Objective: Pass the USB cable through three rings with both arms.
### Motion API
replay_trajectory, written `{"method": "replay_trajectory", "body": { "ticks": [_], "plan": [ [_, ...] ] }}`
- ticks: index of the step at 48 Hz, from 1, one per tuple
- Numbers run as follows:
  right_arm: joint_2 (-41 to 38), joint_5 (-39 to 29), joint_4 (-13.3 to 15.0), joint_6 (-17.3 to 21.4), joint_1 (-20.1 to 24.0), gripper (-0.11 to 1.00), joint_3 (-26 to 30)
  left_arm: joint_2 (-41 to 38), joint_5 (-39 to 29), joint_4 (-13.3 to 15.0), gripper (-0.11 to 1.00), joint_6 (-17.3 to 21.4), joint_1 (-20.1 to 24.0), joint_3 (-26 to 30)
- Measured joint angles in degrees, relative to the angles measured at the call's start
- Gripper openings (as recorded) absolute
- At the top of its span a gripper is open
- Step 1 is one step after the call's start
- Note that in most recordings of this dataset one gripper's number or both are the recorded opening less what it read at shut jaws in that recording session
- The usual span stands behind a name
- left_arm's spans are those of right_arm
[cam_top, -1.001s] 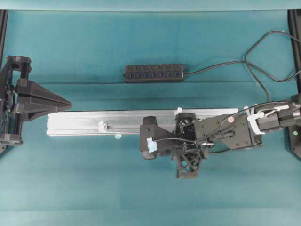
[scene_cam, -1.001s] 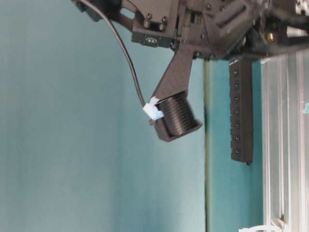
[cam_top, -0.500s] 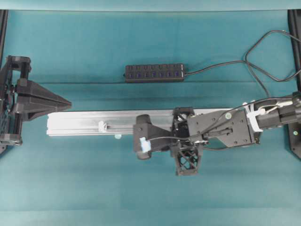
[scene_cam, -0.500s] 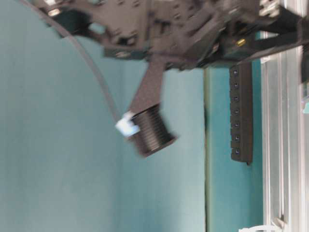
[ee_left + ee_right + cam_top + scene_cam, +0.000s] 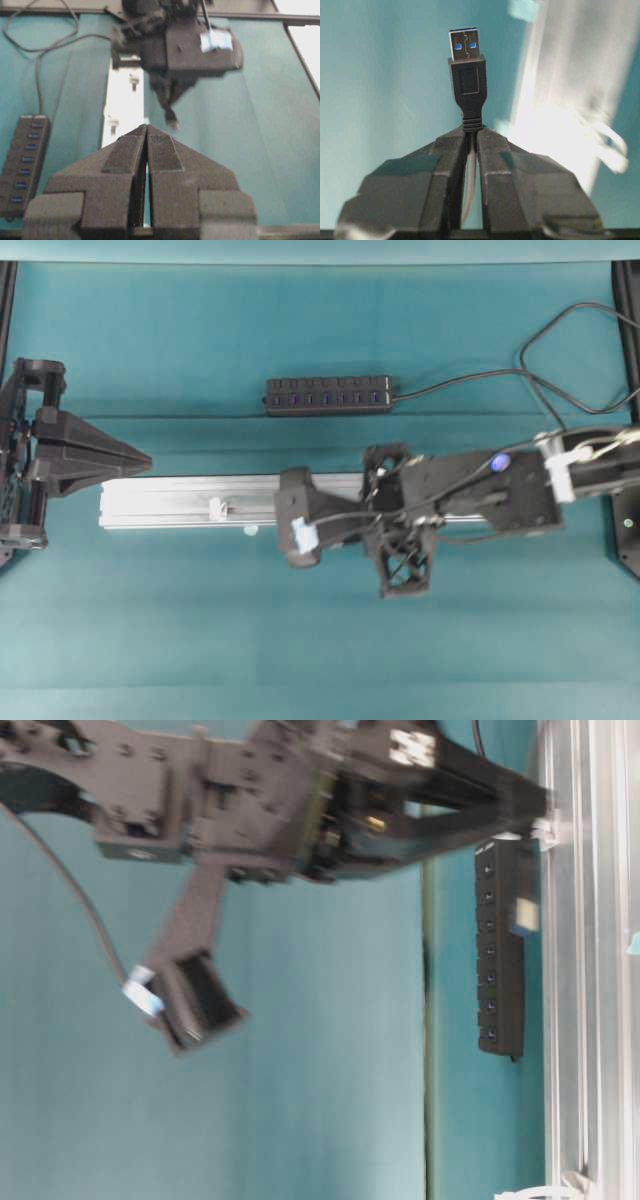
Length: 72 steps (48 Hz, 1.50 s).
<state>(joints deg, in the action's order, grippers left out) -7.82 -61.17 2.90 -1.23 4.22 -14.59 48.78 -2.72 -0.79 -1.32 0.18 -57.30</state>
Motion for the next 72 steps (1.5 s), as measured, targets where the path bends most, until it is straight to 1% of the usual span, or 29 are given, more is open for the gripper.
{"method": "replay_trajectory", "body": {
  "ticks": [12, 19, 24, 32, 42, 54, 58, 65, 72],
  "plan": [
    [5.7, -6.1, 3.6, -0.5, -1.9, -0.06, 0.0, 0.1, 0.0, 0.0, 0.02, -0.1, -0.1, 0.0],
    [7.7, -9.2, 4.6, -0.7, -1.9, -0.06, 0.0, 0.2, 0.0, 0.1, 0.02, -0.1, 0.0, 0.1],
    [9.0, -10.9, 4.7, -0.9, -1.9, -0.06, -0.5, 0.3, 0.0, 0.1, 0.02, -0.1, -0.1, 0.1],
    [10.6, -11.6, 4.8, -0.9, -1.9, -0.06, -2.0, 0.3, 0.0, 0.1, 0.02, -0.1, 0.0, 0.1],
    [13.4, -12.0, 4.8, -0.8, -2.0, -0.06, -6.2, 0.4, 0.0, 0.0, 0.02, -0.1, 0.0, 0.1],
    [18.4, -12.3, 4.9, -0.6, -2.4, -0.06, -11.8, 0.4, 0.0, 0.1, 0.02, -0.1, 0.0, 0.1],
    [19.8, -13.1, 4.9, 0.4, -2.5, -0.06, -12.8, 0.4, 0.0, 0.0, 0.02, -0.1, 0.0, 0.1],
    [22.0, -14.1, 4.9, 3.6, -2.8, -0.06, -14.9, 0.4, 0.0, 0.1, 0.02, -0.2, 0.0, 0.1],
    [24.0, -13.7, 4.9, 5.1, -2.8, -0.06, -17.5, 0.4, 0.0, 0.1, 0.02, -0.2, 0.0, 0.3]
  ]
}}
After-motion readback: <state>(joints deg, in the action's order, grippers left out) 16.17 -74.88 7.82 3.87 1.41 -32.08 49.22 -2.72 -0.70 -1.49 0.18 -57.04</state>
